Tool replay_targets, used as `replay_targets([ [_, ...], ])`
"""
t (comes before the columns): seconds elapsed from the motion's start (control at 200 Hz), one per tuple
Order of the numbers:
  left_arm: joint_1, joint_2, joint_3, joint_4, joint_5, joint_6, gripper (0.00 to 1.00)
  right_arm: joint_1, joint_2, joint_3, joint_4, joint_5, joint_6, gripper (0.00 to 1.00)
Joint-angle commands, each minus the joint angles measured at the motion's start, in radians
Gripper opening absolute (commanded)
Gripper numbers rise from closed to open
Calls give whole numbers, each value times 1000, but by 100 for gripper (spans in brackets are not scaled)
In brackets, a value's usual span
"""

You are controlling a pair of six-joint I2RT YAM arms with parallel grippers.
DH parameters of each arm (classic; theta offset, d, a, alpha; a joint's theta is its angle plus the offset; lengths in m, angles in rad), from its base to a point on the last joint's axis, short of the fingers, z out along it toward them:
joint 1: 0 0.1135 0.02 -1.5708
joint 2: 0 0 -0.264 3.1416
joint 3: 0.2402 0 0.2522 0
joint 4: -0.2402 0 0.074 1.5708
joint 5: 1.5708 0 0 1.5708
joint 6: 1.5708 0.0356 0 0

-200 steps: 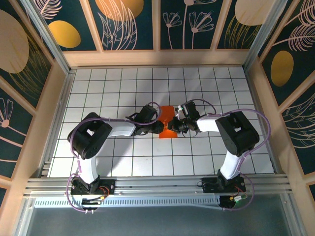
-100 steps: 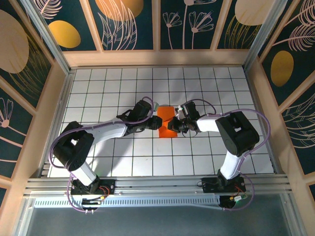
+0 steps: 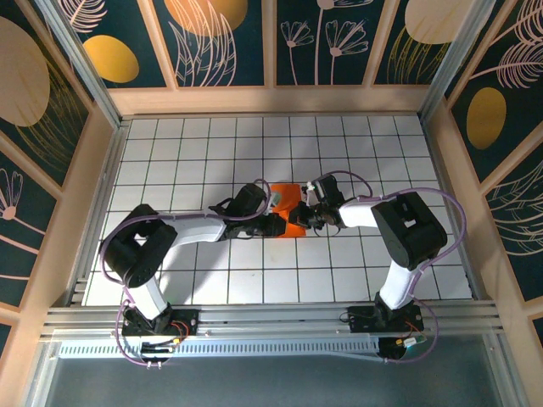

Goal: Fold a paper plane with a square sheet of paper (fold left side to right side)
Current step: Fold the triangle a second time at the center of the table.

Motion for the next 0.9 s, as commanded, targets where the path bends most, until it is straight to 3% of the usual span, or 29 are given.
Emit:
replay_targets([
  [0.0, -1, 27, 11, 20, 10, -4, 12, 5, 20, -6, -55, 35, -32, 0],
  [0.891, -1, 75, -10, -8, -81, 8, 10, 5, 29, 2, -73, 41, -42, 0],
])
